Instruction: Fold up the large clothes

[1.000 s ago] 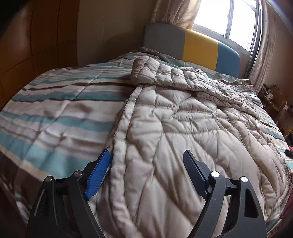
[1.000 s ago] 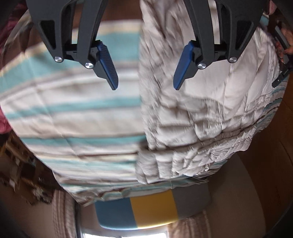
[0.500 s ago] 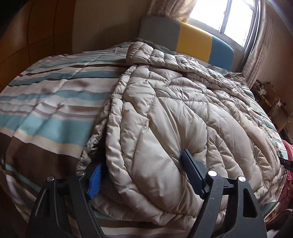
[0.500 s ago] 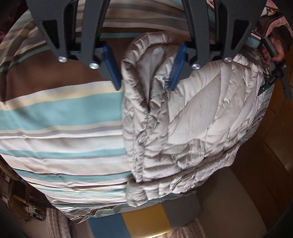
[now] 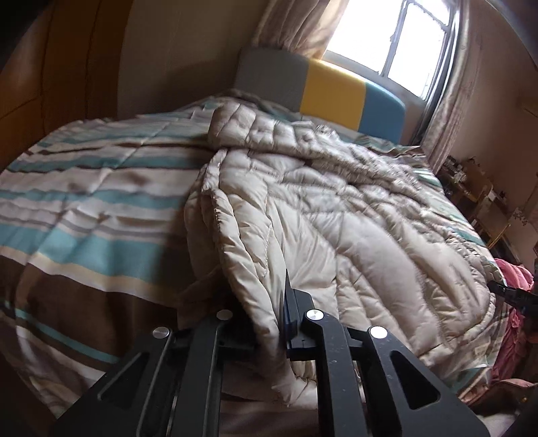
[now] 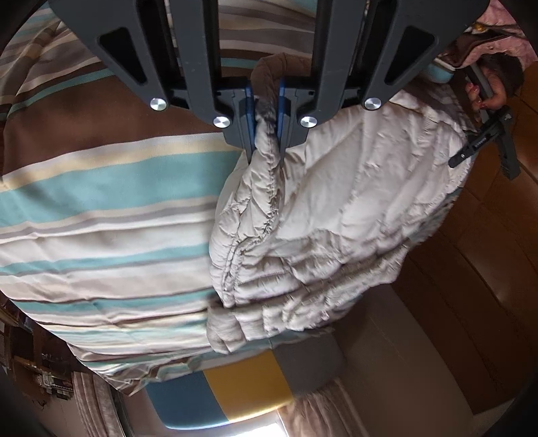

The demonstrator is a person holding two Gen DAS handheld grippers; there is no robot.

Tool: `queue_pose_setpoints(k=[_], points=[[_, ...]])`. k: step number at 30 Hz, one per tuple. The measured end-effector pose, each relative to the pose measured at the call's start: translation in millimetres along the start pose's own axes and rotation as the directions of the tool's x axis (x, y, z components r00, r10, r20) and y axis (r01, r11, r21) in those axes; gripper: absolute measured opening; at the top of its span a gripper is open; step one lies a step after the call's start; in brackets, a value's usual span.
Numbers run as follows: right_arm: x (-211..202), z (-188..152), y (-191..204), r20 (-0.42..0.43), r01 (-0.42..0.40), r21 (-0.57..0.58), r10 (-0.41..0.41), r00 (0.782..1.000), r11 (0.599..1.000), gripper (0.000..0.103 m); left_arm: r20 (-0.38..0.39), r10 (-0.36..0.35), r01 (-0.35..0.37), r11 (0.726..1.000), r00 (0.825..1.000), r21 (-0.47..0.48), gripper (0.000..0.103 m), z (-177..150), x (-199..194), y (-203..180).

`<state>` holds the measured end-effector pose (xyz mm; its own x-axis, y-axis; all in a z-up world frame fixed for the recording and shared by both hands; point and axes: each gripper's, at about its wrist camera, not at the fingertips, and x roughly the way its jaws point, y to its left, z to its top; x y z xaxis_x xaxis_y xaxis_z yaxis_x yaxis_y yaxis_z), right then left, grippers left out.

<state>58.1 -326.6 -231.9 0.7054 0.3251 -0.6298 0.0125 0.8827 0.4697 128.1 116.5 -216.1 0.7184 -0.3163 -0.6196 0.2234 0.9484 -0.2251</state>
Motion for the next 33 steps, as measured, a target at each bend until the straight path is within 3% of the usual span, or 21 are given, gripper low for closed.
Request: queue_pose_setpoints(k=[6, 14, 16, 24, 33], points=[[-26.0, 4.5, 4.6, 0.045, -0.087, 0.026, 0.086, 0.995, 0.996, 0.008, 0.059, -0.066, 0.066, 0.998, 0.996, 0.006, 0.010, 11.0, -27.6, -9.7], [-53.4, 25.5, -0.2, 0.127, -0.232, 0.087, 0.220, 0.967, 0.969, 0.007, 0.160, -0.188, 0.193, 0.981, 0.969, -0.020, 0.010, 46.9, -67.1, -13.9], [-48.8, 41.1, -3.3, 0.154, -0.251, 0.104, 0.234, 0.960, 0.962, 0.007, 0.167, -0.208, 0.220, 0.974, 0.964, -0.053, 0.010, 62.4, -62.8, -9.2], [-19.3, 117.3, -13.1, 0.227, -0.282, 0.118, 0.250, 0.941, 0.952, 0.007, 0.166, -0.159, 0.169, 0.985, 0.973, -0.044, 0.010, 119.5, -28.4, -2.8], [40.7, 190.4, -13.4, 0.248, -0.265, 0.138, 0.226, 0.942, 0.954, 0.007, 0.138, -0.130, 0.146, 0.984, 0.982, -0.106, 0.010, 177.5, 33.8, 17.4]])
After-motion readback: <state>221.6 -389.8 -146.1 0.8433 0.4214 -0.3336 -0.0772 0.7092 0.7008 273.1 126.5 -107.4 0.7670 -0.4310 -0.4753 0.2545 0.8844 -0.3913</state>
